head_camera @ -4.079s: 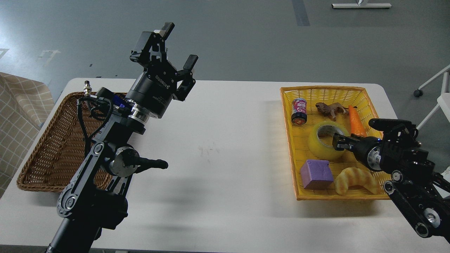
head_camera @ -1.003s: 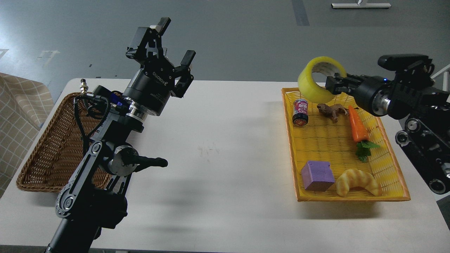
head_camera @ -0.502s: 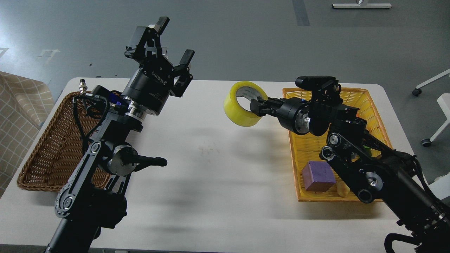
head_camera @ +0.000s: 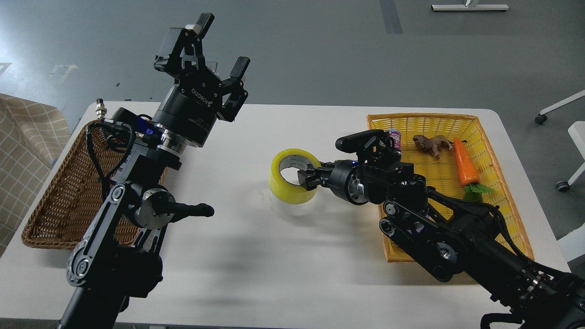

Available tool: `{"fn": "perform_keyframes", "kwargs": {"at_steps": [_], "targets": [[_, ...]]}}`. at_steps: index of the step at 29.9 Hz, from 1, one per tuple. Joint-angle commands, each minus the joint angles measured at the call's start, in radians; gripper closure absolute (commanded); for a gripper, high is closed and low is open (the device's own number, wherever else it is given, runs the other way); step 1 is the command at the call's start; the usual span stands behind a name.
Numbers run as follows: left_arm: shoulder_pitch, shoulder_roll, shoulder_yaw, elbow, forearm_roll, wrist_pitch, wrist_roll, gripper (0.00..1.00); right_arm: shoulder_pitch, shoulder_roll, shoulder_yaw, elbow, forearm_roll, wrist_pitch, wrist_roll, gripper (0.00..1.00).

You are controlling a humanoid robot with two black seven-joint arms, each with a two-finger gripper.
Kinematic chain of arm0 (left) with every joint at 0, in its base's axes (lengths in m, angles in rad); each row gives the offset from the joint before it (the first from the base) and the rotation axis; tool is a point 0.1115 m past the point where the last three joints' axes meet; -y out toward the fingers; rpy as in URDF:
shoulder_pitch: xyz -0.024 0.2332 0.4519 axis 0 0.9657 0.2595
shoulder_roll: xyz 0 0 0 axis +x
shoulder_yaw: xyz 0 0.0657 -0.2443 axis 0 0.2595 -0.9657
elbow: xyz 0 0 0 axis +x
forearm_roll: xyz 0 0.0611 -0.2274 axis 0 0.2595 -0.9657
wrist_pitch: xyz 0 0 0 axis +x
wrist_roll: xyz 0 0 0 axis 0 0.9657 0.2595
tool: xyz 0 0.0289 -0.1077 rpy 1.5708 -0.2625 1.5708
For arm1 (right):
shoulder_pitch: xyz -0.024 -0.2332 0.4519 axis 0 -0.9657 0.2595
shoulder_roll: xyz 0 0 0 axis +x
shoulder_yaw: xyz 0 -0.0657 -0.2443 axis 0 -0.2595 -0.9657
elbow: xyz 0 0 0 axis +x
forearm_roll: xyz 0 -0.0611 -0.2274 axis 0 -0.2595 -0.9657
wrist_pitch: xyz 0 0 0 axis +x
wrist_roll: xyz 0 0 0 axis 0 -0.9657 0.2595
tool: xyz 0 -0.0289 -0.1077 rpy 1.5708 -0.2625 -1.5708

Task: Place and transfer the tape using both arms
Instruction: 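Lift the tape roll out of the tray and set it on the table center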

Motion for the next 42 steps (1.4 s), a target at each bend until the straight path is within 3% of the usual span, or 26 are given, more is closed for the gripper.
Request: {"fn": "perform_keyframes", "kwargs": {"at_steps": [1,12,39,40,42], "targets": [[0.0,0.0,0.0,0.0,0.0,0.0,0.001,0.02,-0.001,0.0,-0.007,-0.003,-0.018,0.0,-0.002,1.0],[0.001,0.0,0.001,-0.003,-0.001,0.003,0.002,0.02,-0.001,0.0,-0.009,-0.048,-0.022,0.0,-0.019,1.0],[0.0,0.0,0.003,-0.003,-0.001,0.005,0.005,0.02,-0.056,0.0,0.004,-0.031,0.033,0.0,-0.008,1.0],[0.0,0.0,0.003,-0.003,-0.001,0.005,0.005,0.02,-0.056,0.0,0.005,-0.031,0.035,0.0,-0.006,0.97],[0.0,0.0,0.003,-0.003,-0.001,0.005,0.005,0.02,-0.056,0.0,0.005,-0.031,0.035,0.0,-0.006,0.7]]}}
